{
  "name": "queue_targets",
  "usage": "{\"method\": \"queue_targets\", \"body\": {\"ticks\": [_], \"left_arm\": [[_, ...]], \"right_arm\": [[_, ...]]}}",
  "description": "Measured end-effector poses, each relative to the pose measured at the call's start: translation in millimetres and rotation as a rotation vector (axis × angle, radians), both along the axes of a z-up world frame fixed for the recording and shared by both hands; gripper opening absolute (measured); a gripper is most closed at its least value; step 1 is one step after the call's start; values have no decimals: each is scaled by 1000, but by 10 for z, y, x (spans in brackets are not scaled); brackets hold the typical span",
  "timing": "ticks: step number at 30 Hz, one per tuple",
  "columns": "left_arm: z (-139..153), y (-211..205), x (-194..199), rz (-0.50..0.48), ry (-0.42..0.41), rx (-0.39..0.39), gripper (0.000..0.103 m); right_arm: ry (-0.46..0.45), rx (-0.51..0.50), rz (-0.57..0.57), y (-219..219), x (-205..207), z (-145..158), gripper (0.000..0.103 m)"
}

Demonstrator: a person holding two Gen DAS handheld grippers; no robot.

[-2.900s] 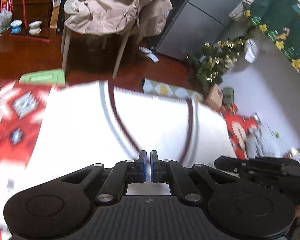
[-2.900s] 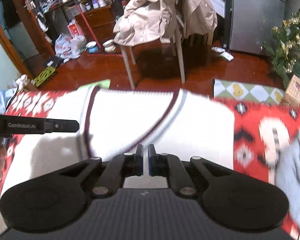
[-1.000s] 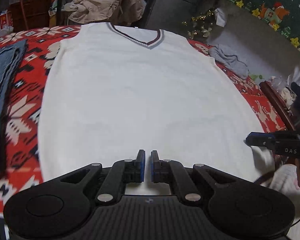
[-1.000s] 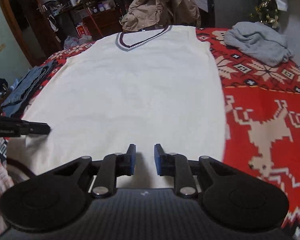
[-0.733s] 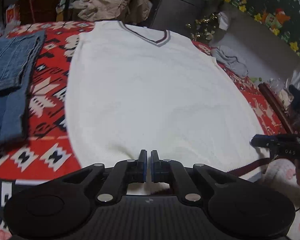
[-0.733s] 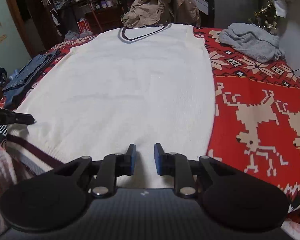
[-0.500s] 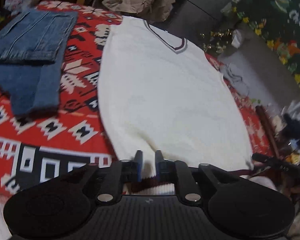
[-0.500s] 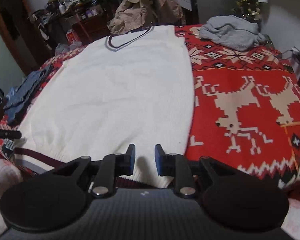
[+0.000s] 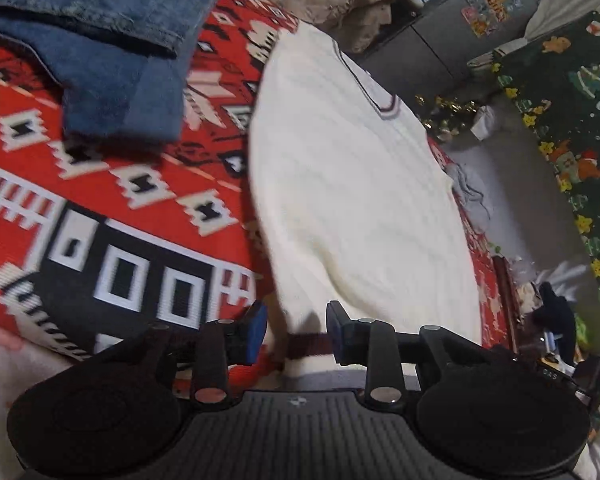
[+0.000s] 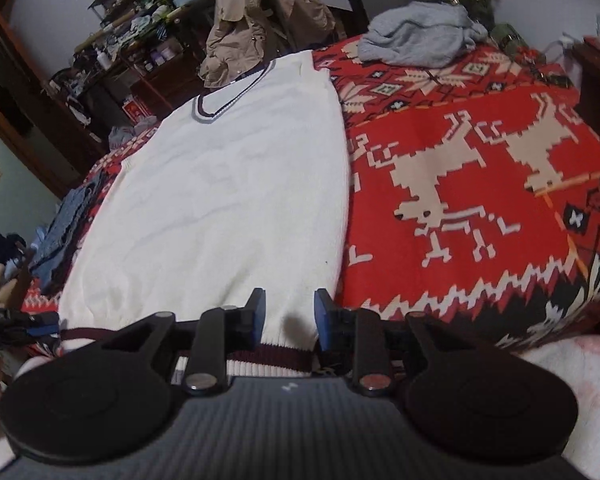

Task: Fold clothes

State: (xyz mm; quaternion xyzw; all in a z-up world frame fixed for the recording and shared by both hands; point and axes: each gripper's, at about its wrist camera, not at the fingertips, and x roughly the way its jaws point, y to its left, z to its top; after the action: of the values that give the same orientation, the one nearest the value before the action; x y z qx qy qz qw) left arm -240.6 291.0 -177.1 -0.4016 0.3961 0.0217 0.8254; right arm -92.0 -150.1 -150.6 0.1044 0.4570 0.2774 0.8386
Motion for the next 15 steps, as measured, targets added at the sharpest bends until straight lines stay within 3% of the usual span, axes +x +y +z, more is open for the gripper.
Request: {"method": "queue_targets", "body": {"ticks": [9, 11, 13, 15], "left_arm": [[-77, -137, 26, -51, -11, -45, 26], [-79, -142, 21, -57, -2, -38, 20], [-72, -133, 13, -59, -7, -41, 5], [-61, -114, 1, -59, -18, -50, 5]], "right_arm": [[144, 84, -38, -150, -13, -244, 35], [185, 126, -44, -169, 2, -324, 35], [204, 164, -38, -190, 17, -370, 35], [221, 197, -31, -204, 39, -408, 35]]}}
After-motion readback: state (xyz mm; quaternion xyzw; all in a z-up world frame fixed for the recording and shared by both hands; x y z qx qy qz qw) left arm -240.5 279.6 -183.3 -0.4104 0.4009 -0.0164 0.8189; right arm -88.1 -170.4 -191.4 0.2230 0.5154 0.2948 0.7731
